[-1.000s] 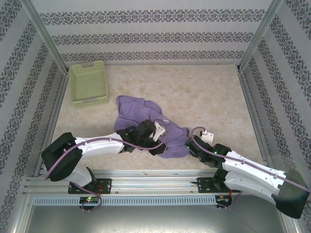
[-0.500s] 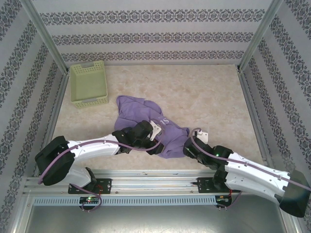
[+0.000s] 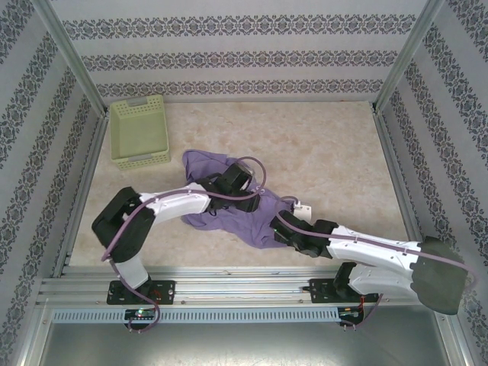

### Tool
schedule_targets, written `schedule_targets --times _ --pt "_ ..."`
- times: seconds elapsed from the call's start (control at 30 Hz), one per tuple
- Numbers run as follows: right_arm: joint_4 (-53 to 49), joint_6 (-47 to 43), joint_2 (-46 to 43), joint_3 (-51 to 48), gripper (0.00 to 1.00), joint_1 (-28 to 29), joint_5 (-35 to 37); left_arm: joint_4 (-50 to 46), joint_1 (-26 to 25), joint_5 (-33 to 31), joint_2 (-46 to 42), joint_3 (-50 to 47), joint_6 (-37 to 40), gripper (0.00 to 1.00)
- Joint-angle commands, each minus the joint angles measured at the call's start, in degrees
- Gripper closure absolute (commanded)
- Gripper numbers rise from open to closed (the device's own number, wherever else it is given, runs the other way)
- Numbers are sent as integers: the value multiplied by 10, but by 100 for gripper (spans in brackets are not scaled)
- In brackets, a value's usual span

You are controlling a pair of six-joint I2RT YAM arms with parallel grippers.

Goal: Fold the inside-out t-shirt

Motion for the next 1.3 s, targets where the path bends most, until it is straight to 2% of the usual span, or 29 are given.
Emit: schedule_targets --times 0.0,0.13,0.3,0.43,0.57,0.63,0.73,0.87,0.97,1.07,1.27 --pt "4 23 15 -9 44 -10 11 -53 9 -3 37 23 -1 40" --pt "-8 27 18 -15 58 -19 12 -44 24 4 44 8 -18 66" --pt "-13 13 0 -22 75 -33 20 -33 55 -7 14 -30 -35 84" --pt "38 -53 -19 -31 82 -81 6 -20 67 -19 -11 -56 -43 92" --pt "117 -153 -9 -19 84 -193 -75 -6 67 -17 -42 -87 -61 93" --pt "122 -187 3 8 84 -225 -115 4 67 -16 -60 -104 -74 93" --pt "98 -191 -3 41 76 -206 -120 14 66 -12 -79 -123 -93 90" --pt "79 -149 -24 31 59 -125 -92 24 64 -18 -87 -136 -111 88" --pt "69 -129 -28 25 55 -57 -56 26 64 -20 -82 -134 -115 87" --pt "63 -125 -21 20 53 -17 -29 21 64 -20 -76 -127 -112 87" --pt "63 -109 25 41 52 4 -30 15 63 -24 -78 -122 -113 87"
